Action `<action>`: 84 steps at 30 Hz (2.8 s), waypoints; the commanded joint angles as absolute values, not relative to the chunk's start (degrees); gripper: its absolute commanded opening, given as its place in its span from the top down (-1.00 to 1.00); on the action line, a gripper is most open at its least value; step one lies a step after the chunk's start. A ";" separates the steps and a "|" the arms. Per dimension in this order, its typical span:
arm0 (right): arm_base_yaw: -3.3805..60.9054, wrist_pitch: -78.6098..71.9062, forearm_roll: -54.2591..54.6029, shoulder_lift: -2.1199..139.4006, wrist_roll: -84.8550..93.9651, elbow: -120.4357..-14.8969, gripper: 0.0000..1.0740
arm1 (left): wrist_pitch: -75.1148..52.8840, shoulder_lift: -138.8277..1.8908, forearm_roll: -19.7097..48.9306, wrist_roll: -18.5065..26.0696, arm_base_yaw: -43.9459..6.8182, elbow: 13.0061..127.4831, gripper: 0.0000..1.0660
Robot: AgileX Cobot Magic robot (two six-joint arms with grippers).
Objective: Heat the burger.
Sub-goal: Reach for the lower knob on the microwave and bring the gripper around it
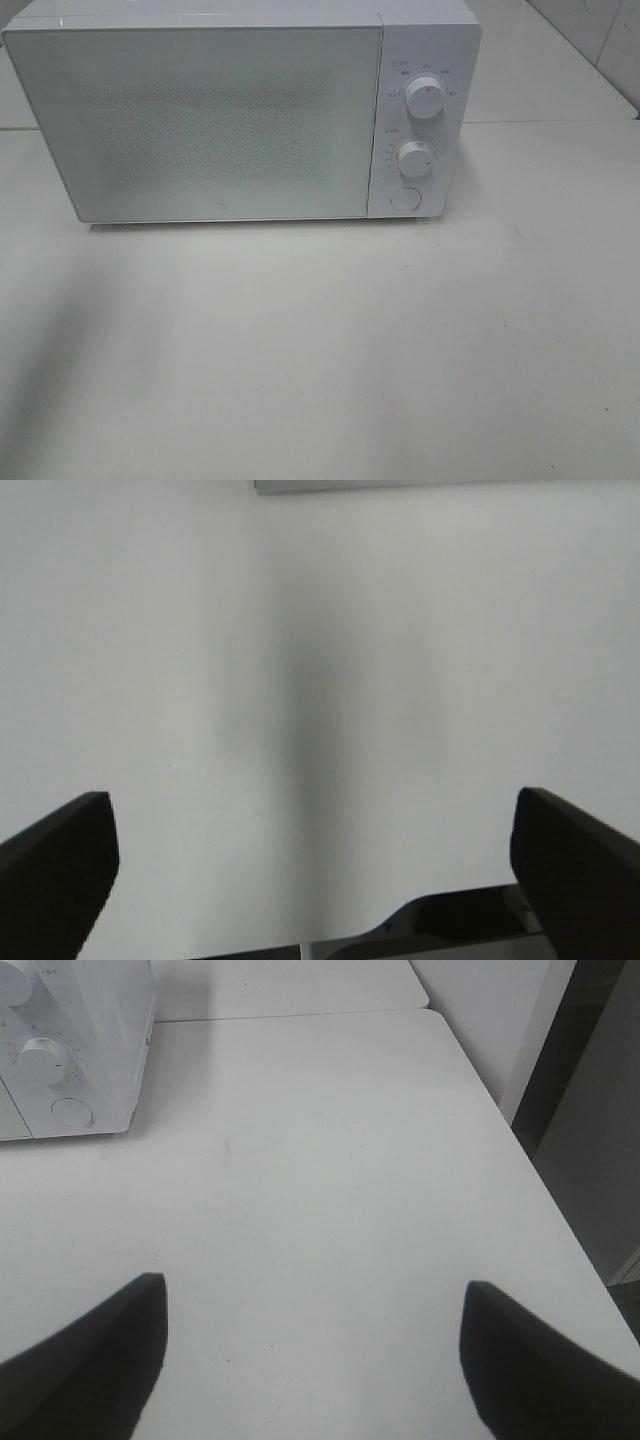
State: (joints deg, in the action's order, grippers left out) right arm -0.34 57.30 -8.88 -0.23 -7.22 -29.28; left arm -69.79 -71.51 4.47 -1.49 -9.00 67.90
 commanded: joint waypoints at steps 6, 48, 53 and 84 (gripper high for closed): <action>-0.63 57.07 -8.94 -1.60 -7.33 -29.28 -0.42 | -69.50 -64.34 4.81 -1.43 -8.48 55.23 -0.87; -0.63 57.07 -8.94 -1.60 -7.33 -29.28 -0.42 | -59.30 -10.14 -2.18 -4.58 -7.62 28.93 -0.87; -0.63 57.07 -8.94 -1.60 -7.33 -29.28 -0.42 | -59.30 -3.95 -2.18 -4.58 -3.21 28.93 -0.87; -0.63 57.07 -8.71 -1.60 -7.33 -29.28 -0.42 | -59.19 1.32 -1.89 -4.53 -0.29 28.99 -0.87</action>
